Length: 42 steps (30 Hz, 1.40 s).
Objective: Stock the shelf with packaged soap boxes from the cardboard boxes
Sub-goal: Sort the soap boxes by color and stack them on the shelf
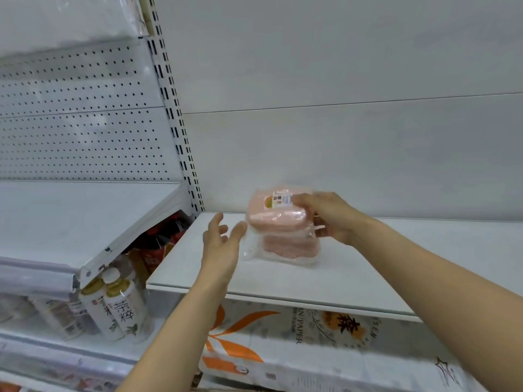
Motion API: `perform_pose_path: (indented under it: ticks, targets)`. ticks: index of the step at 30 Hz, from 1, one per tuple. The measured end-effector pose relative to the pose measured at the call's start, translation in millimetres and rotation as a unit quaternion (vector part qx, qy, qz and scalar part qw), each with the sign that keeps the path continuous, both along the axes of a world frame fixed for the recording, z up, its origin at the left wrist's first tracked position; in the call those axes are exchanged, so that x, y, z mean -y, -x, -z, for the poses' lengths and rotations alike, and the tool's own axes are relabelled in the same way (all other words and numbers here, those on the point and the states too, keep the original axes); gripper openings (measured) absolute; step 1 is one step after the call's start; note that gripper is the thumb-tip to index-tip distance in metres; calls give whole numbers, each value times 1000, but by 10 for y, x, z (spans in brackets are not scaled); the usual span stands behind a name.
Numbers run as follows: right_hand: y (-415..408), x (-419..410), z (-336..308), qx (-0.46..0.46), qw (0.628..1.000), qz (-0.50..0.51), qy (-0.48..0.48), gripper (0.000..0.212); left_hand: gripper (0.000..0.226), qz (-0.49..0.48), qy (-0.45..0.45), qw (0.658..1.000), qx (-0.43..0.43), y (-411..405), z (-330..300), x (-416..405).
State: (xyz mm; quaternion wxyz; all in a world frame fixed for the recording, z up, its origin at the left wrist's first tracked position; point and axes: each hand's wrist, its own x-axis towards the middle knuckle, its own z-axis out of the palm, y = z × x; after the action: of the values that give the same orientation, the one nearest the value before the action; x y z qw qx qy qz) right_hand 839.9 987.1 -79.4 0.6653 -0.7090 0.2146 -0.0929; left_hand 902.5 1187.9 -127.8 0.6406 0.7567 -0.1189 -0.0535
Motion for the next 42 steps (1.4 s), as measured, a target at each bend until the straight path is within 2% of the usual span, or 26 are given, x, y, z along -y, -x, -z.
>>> perform_pose_path:
  ticks: [3, 6, 11, 13, 14, 16, 18, 23, 25, 28, 31, 34, 36, 38, 42]
  targets:
    - [-60, 86, 92, -51, 996, 7, -68, 22, 57, 57, -71, 993, 77, -72, 169, 21]
    - [-116, 114, 186, -40, 995, 39, -88, 28, 58, 110, -121, 980, 115, -132, 237, 89]
    - [-48, 107, 313, -21, 993, 88, 82, 47, 61, 111, -170, 966, 158, -257, 248, 221]
    - [24, 85, 339, -2, 983, 51, 177, 53, 56, 98, -164, 965, 180, -300, 222, 272]
    - [66, 68, 344, 21, 977, 23, 209, 48, 53, 90, -154, 964, 198, -313, 199, 298]
    - [134, 53, 367, 63, 963, -21, 260, 41, 48, 79, -137, 961, 227, -340, 152, 344]
    - [173, 74, 423, 63, 950, -25, 304, 46, 45, 86, -138, 959, 232, -373, 145, 373]
    - [186, 91, 522, -12, 890, -6, 456, 68, 45, 112, -140, 964, 196, -378, 270, 381]
    - [191, 75, 518, -33, 844, -16, 536, 76, 45, 110, -130, 970, 174, -358, 282, 362]
    - [188, 87, 534, -49, 771, -5, 635, 73, 50, 123, -141, 969, 158, -315, 263, 305]
    - [219, 65, 525, -57, 743, -4, 666, 75, 58, 123, -191, 958, 177, -212, 200, 185]
    - [346, -74, 483, -40, 725, -13, 688, 75, 61, 89, -239, 928, 270, -37, 186, -33]
    - [504, -248, 484, -4, 721, -7, 693, 69, 61, 64, -283, 895, 340, 134, 228, -224]
    - [698, -458, 554, 45, 726, 9, 686, 61, 61, 52, -304, 871, 383, 346, 306, -430]
    - [1083, -947, 864, 97, 748, 15, 656, 49, 56, 59, -306, 873, 374, 701, 605, -994]
